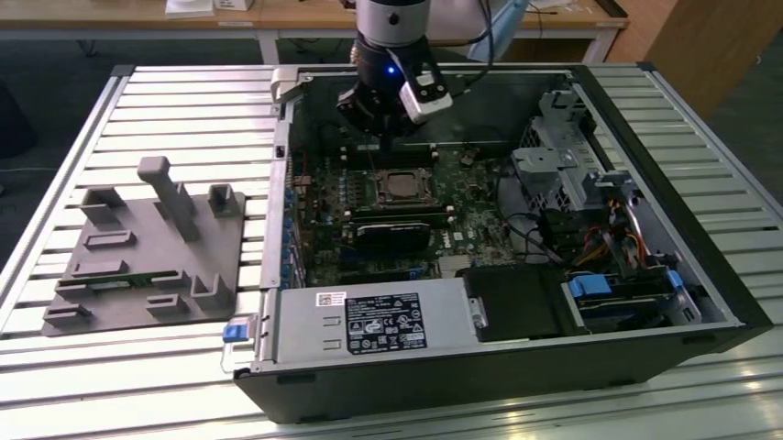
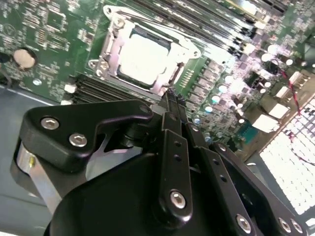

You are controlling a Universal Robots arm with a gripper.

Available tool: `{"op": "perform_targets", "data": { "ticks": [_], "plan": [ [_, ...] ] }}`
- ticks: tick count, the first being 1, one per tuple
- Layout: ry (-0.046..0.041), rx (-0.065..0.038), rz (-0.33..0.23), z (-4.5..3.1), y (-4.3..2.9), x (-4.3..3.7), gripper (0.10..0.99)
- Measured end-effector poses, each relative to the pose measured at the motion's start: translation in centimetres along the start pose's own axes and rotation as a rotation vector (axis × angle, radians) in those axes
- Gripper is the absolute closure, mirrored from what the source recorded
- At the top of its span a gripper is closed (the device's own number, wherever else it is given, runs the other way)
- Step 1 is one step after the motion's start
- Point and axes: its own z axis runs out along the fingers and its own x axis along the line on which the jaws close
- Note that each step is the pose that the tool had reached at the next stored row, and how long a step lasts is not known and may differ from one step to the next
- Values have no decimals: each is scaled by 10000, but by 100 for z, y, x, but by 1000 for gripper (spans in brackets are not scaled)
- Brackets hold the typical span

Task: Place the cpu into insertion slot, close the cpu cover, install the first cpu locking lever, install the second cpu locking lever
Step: 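Install the first cpu locking lever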

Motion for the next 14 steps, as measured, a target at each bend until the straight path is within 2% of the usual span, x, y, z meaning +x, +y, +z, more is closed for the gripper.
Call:
{"op": "perform_targets", "data": {
  "ticks": [6, 14],
  "plan": [
    [-38, -9, -21, 6, -18, 175, 973],
    [-69, -15, -92, 18, -13, 296, 973]
  ]
}}
